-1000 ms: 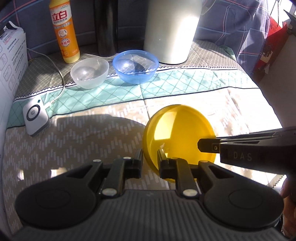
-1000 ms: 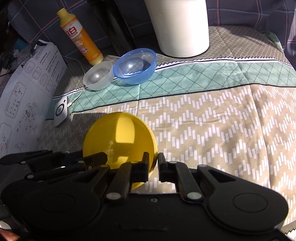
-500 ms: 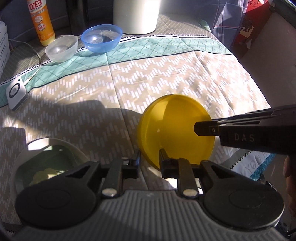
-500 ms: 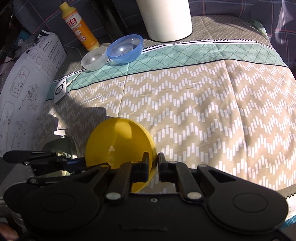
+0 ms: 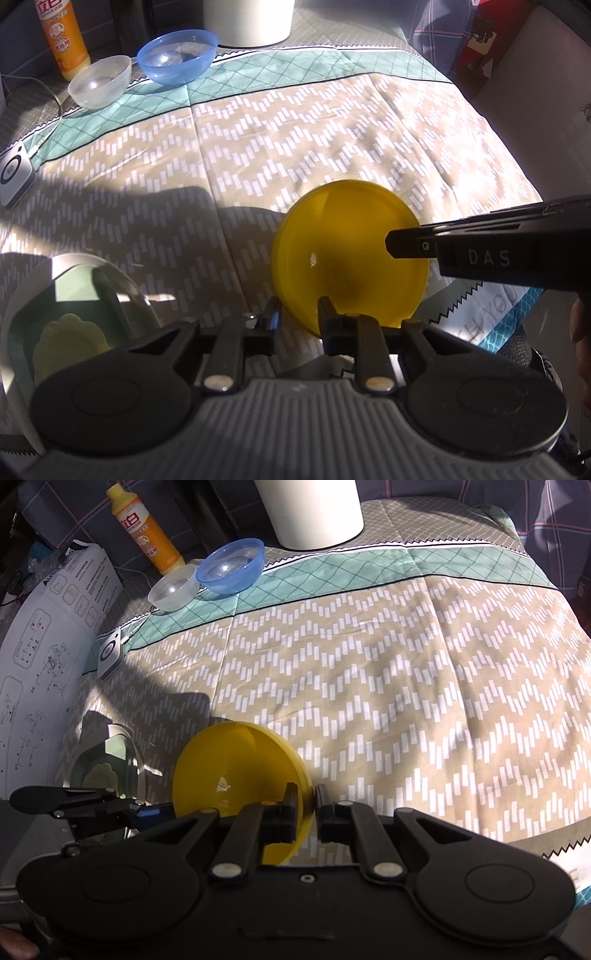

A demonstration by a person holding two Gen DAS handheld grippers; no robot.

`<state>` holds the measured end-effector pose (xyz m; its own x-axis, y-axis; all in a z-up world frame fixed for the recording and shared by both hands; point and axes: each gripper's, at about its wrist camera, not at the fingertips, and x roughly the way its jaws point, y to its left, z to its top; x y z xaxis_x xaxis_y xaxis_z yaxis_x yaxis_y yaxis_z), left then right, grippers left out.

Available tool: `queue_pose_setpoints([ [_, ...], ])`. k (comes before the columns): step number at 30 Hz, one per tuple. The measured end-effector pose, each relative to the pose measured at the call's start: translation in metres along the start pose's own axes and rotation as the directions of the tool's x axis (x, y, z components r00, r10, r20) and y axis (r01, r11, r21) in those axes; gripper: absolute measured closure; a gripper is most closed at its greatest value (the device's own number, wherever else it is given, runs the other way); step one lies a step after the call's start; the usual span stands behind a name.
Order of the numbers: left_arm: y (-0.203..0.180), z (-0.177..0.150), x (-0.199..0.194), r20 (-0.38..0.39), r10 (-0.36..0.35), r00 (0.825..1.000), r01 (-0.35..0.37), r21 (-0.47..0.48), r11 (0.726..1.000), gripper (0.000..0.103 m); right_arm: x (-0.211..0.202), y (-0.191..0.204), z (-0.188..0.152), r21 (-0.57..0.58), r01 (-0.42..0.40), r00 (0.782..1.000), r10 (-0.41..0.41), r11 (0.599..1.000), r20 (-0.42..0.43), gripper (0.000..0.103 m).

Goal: Organize plates and bowls
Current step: 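Carry the yellow bowl with both tools and lower it beside the dish stack, then open both tools and move them over to the blue bowl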

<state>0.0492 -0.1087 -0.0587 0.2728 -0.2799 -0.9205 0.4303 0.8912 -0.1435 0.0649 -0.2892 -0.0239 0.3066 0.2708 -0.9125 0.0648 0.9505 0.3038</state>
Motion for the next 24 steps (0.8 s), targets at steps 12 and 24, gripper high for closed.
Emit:
queue_pose_setpoints([
  [12,-0.001,0.002,0.000,0.023,0.016,1.000,-0.016,0.007,1.000,0.081,0.010,0.003,-0.001,0.012,0.005,1.000,-0.005,1.000,-0.005,0.093],
  [24,-0.002,0.004,-0.015,0.103,0.070,0.992,-0.071,0.006,0.997,0.013,-0.002,0.000,0.001,0.044,0.011,0.999,-0.013,0.999,0.039,0.031],
])
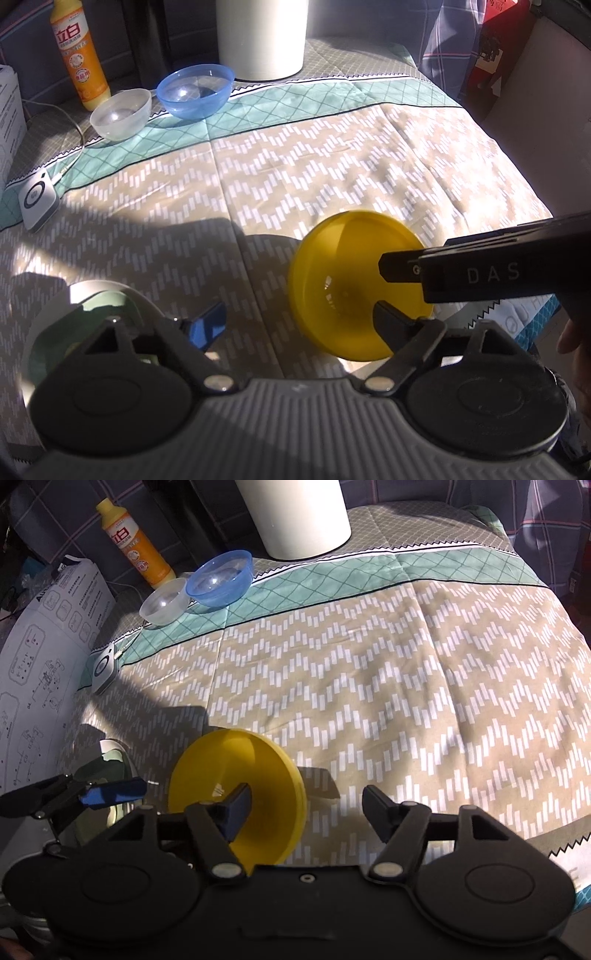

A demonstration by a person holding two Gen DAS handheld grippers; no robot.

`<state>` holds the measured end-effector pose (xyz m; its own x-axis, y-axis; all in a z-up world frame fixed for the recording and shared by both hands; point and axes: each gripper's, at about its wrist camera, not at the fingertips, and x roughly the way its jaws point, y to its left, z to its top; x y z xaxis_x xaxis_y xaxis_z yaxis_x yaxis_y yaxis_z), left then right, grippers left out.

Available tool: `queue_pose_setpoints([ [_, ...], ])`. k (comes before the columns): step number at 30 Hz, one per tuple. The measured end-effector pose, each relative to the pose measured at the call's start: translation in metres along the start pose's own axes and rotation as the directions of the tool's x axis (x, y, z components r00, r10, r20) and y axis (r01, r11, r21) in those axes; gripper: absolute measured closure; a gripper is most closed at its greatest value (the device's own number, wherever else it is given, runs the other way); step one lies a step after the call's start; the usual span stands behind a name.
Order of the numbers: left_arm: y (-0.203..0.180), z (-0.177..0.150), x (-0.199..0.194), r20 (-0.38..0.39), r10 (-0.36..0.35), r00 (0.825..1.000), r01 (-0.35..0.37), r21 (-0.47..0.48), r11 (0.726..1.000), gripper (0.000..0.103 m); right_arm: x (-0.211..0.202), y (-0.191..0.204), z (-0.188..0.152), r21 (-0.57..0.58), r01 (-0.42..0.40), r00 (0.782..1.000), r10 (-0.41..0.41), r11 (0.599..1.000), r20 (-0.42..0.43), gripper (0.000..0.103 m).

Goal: Organize plates and bowls
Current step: 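Open both tools and move them over to the blue bowl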

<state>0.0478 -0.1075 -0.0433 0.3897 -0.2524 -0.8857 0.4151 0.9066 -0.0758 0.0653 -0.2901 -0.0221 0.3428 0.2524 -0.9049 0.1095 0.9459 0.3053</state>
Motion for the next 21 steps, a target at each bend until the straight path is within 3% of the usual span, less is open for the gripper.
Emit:
queue_pose_setpoints([
  [2,0.001,0.001,-0.003,0.009,0.002,1.000,-0.002,-0.002,1.000,0.010,-0.004,0.000,0.001,0.002,-0.006,1.000,0.006,1.000,0.012,0.022],
  [4,0.002,0.002,-0.008,0.023,0.001,1.000,-0.001,-0.009,1.000,0.000,-0.008,0.001,0.003,0.003,-0.012,1.000,0.012,1.000,0.024,0.012],
  [6,0.005,0.003,-0.014,0.042,-0.009,0.999,0.010,-0.023,1.000,0.000,-0.013,0.002,0.005,0.005,-0.017,0.999,0.017,1.000,0.039,0.005],
  [11,0.013,0.006,-0.022,0.064,-0.025,0.998,0.029,-0.052,0.998,0.000,-0.021,0.003,0.011,-0.001,-0.018,0.998,0.018,1.000,0.065,0.004],
  [21,0.028,0.018,-0.028,0.095,0.010,0.995,-0.004,-0.057,0.998,0.000,-0.023,0.006,0.021,0.002,-0.020,0.997,0.020,1.000,0.080,0.003],
])
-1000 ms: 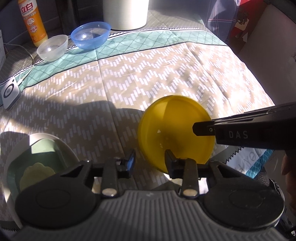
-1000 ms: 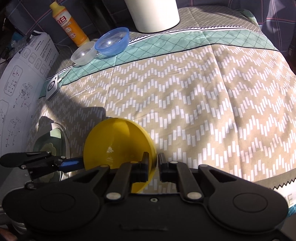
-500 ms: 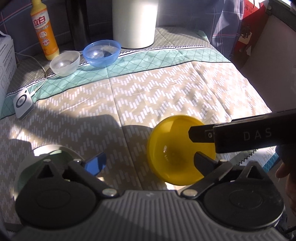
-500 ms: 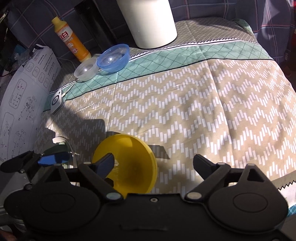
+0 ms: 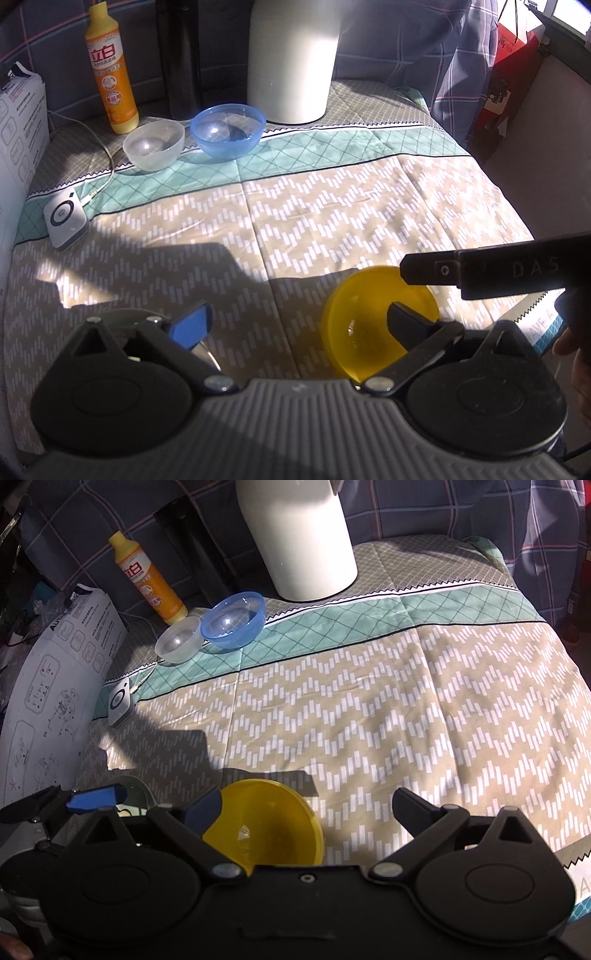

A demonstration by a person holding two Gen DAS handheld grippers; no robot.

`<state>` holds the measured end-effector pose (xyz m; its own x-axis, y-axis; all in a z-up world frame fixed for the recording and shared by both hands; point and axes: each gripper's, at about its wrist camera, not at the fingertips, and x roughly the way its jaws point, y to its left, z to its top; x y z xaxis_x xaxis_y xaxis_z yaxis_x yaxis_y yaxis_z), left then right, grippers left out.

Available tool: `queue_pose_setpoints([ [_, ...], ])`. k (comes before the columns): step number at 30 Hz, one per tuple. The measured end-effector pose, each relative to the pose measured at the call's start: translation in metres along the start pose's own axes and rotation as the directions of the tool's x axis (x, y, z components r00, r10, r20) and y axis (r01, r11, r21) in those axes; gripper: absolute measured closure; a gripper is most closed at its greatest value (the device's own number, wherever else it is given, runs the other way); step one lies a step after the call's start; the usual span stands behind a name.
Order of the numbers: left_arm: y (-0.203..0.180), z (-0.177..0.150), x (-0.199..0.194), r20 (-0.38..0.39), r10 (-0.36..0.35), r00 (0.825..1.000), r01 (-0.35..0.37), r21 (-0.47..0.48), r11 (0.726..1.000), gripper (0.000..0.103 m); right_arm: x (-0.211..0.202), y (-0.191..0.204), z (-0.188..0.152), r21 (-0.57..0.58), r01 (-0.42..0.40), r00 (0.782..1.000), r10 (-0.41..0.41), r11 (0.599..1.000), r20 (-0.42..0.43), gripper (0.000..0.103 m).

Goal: Organize plates and bowls
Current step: 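Open both tools and move them over to the blue bowl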

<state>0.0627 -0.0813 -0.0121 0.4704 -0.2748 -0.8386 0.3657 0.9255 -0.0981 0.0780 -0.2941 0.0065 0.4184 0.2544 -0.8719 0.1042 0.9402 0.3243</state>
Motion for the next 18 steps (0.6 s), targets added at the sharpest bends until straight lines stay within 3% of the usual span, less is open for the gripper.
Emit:
queue_pose_setpoints([
  [12,0.037,0.049,0.015,0.054,0.092,0.994,-0.093,0.020,0.995,0.000,0.013,0.022,0.049,0.021,-0.022,0.999,0.021,1.000,0.035,0.003],
  [18,0.072,0.084,0.031,0.079,0.140,0.987,-0.138,-0.031,0.990,0.000,0.034,0.037,0.087,0.065,-0.043,0.998,0.041,0.997,0.041,0.003],
])
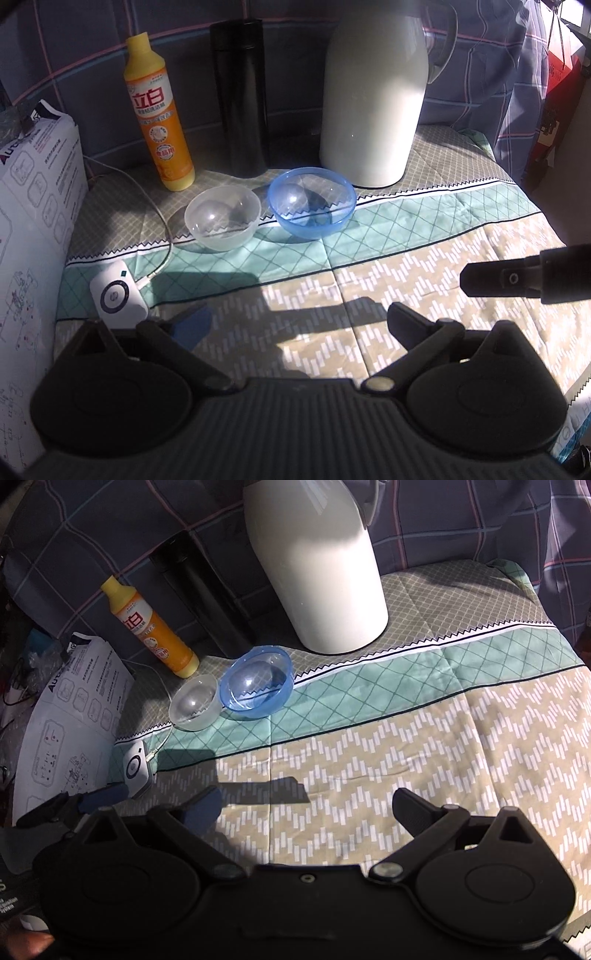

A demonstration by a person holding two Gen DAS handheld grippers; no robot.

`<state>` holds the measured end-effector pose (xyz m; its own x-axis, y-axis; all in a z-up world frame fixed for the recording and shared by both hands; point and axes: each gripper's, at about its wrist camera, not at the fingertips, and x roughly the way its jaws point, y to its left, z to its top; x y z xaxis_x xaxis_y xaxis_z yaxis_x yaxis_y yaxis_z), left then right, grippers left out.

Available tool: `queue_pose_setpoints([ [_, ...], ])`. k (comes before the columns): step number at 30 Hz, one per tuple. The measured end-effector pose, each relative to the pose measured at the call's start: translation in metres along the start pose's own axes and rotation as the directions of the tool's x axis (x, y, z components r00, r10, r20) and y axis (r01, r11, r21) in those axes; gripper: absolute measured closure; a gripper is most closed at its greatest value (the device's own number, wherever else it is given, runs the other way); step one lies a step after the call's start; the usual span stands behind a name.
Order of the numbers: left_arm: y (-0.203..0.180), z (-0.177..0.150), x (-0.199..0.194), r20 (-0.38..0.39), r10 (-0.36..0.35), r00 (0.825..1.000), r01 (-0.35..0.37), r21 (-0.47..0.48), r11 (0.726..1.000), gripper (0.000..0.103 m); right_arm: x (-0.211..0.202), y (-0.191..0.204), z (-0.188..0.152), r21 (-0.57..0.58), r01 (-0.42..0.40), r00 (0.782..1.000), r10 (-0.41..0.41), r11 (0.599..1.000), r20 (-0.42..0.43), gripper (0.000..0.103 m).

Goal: Organize plates and bowls
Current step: 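Open both tools and move them over to the blue bowl, then close the right tool on the blue bowl rim while the left tool grips its opposite rim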

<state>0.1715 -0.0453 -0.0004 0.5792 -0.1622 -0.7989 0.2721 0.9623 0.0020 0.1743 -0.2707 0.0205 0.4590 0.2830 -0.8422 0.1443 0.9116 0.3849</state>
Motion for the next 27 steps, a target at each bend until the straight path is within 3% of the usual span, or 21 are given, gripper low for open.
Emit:
queue_pose_setpoints([
  [9,0.021,0.041,0.035,0.039,0.036,0.999,-0.036,0.012,0.999,0.000,0.052,0.012,0.051,0.055,0.023,1.000,-0.023,0.998,0.000,0.004],
  [18,0.036,0.064,0.065,0.051,0.053,0.997,-0.054,0.025,0.998,0.000,0.110,0.018,0.089,0.066,0.034,0.999,-0.034,0.997,-0.005,0.041],
  [23,0.037,0.073,0.080,0.054,0.061,0.997,-0.063,0.037,0.997,0.005,0.138,0.023,0.097,0.053,0.028,0.999,-0.026,0.998,-0.039,0.057],
  [27,0.036,0.080,0.092,0.048,0.043,0.998,-0.044,0.034,0.998,0.010,0.155,0.025,0.098,0.025,0.017,0.998,-0.016,1.000,-0.055,0.081],
])
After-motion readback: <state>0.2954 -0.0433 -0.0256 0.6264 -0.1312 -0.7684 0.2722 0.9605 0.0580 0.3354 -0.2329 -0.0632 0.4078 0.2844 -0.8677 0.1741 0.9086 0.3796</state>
